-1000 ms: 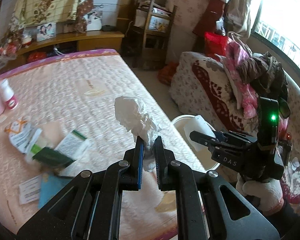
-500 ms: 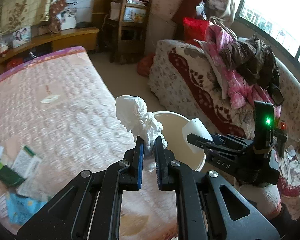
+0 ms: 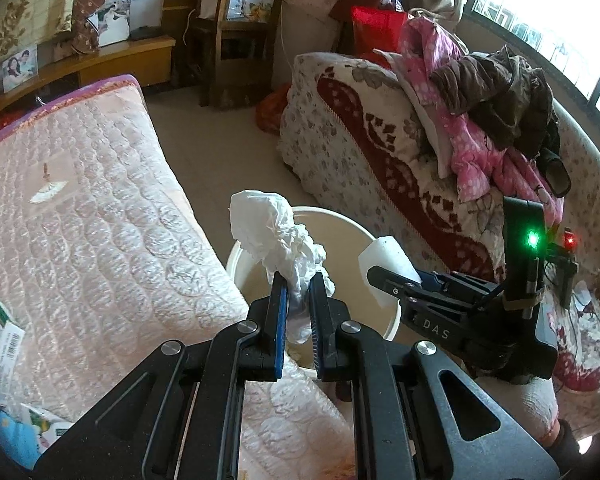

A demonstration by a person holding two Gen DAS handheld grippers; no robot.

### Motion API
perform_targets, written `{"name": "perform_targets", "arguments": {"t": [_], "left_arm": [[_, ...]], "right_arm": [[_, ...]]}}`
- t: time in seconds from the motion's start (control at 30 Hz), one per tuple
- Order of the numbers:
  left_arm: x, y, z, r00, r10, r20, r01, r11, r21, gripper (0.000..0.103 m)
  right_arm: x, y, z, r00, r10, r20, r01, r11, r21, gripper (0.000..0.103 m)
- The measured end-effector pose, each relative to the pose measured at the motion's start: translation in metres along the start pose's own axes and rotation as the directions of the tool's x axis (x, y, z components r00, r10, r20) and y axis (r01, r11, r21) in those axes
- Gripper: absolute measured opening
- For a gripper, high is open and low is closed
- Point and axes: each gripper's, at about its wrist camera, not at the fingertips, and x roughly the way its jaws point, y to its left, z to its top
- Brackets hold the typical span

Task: Collect trash
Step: 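Carry the tissue and sponge over the white bucket with both tools, then open both tools to drop the tissue and sponge into the bucket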

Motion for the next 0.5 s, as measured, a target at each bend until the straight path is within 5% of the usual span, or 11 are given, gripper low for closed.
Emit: {"name": "perform_targets", "arguments": {"t": [0.47, 0.5], "left_arm": [[0.029, -0.009, -0.003, 1.000, 0.004, -0.031, -0.004, 1.000, 0.009, 0.009], [0.031, -0.008, -0.003, 0.999, 0.005, -0.037, -0.004, 1.000, 0.004, 0.010]], "right_arm": [[0.018, -0.016, -0.004, 0.999, -0.042, -0.014, 0.043, 0.998, 0.043, 0.029], [0.019, -0.017, -0.005, 0.999, -0.046, -0.018, 0.047, 0.998, 0.046, 0.035]]}}
